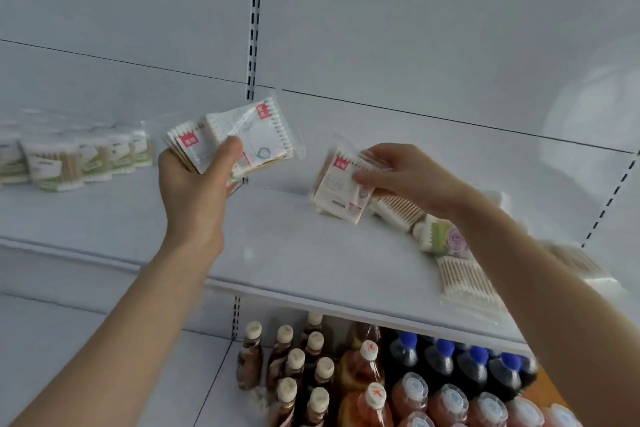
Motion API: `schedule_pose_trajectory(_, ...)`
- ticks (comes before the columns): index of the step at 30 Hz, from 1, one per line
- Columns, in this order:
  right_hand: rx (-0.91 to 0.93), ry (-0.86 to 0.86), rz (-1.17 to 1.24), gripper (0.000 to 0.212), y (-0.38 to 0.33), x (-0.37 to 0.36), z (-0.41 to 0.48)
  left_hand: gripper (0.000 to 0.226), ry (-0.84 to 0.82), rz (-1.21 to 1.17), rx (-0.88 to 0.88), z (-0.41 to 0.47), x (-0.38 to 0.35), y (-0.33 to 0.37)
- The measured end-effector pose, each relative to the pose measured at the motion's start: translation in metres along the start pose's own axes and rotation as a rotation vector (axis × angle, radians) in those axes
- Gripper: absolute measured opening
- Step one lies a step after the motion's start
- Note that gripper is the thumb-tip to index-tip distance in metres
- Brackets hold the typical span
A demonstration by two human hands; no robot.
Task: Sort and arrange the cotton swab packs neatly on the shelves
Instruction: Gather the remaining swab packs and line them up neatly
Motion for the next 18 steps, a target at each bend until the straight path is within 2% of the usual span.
schedule_pose_trajectory(2, 0.036, -0.098, 0.052, 0.02, -0.017, -0.028, -0.002, 0.026, 0.07, 0.012, -0.031, -0.01, 0.033, 0.015)
schedule_pose_trajectory(6, 0.111, -0.24, 0.111, 0.017, -0.051, -0.093, -0.001, 0.034, 0.221, 0.042, -0.065, -0.027, 0.106, 0.041)
schedule_pose_trajectory(9, 0.166, -0.329, 0.132, 0.017, -0.081, -0.149, 0.004, 0.026, 0.32, 0.081, -0.099, -0.032, 0.166, 0.062)
schedule_pose_trajectory(12, 0.222, -0.417, 0.198, 0.015, -0.116, -0.213, 0.007, 0.04, 0.435, 0.113, -0.124, -0.032, 0.235, 0.086)
schedule_pose_trajectory(18, 0.326, -0.477, 0.312, 0.013, -0.204, -0.361, 0.015, 0.043, 0.554, 0.231, -0.175, -0.017, 0.386, 0.14)
Point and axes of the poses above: each hand's wrist, its own z-axis towards the middle knuckle, its own x-axis out of the back of the hand, y = z × x, the point moved 7 cm from there along z, towards the middle knuckle, and after that the axes turned 6 degrees about -x, right-handed, at the moved point
